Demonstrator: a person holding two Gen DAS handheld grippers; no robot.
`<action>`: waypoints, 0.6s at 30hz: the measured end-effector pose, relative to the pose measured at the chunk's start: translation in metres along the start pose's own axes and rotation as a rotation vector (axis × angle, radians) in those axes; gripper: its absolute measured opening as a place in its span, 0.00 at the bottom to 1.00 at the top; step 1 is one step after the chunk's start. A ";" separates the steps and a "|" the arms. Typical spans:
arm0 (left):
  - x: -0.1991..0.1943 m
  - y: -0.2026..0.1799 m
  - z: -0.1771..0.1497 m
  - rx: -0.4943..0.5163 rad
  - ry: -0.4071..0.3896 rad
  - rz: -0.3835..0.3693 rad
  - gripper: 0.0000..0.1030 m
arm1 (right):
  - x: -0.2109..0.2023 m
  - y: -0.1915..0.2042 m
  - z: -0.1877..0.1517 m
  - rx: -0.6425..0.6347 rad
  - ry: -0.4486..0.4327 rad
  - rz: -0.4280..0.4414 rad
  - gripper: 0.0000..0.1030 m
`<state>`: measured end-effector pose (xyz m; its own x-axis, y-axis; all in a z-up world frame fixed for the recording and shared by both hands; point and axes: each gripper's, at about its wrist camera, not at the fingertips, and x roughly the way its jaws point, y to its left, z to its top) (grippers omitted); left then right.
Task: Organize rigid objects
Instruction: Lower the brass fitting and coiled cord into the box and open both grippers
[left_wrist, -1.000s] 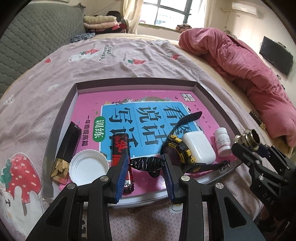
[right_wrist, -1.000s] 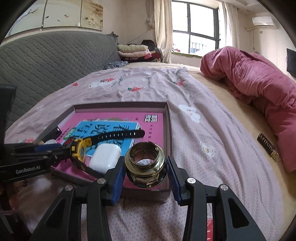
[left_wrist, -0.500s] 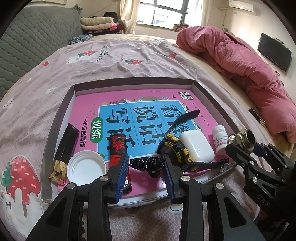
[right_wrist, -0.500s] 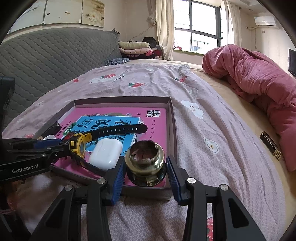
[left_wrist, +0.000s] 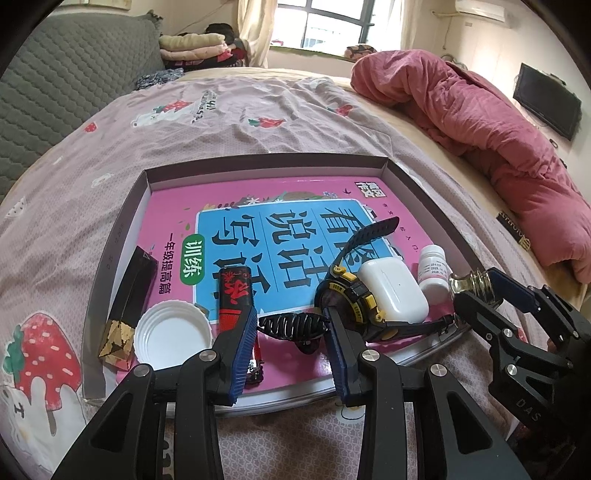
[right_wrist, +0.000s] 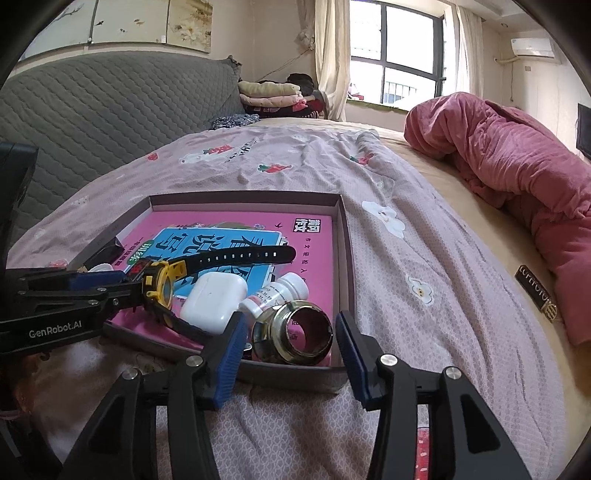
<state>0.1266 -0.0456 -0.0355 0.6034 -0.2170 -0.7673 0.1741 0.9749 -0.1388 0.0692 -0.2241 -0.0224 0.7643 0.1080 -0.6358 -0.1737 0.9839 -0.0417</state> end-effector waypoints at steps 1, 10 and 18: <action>0.000 0.000 0.000 0.001 0.001 0.001 0.37 | -0.001 0.000 0.000 0.001 -0.004 -0.001 0.51; -0.001 -0.001 -0.001 0.002 0.009 0.018 0.44 | -0.015 -0.007 0.004 0.043 -0.033 -0.017 0.55; -0.010 0.000 -0.004 0.003 0.008 0.031 0.52 | -0.026 -0.002 0.005 0.051 -0.033 -0.011 0.55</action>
<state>0.1177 -0.0435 -0.0305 0.6026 -0.1866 -0.7759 0.1580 0.9809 -0.1132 0.0526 -0.2280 -0.0019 0.7861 0.1008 -0.6098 -0.1339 0.9910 -0.0088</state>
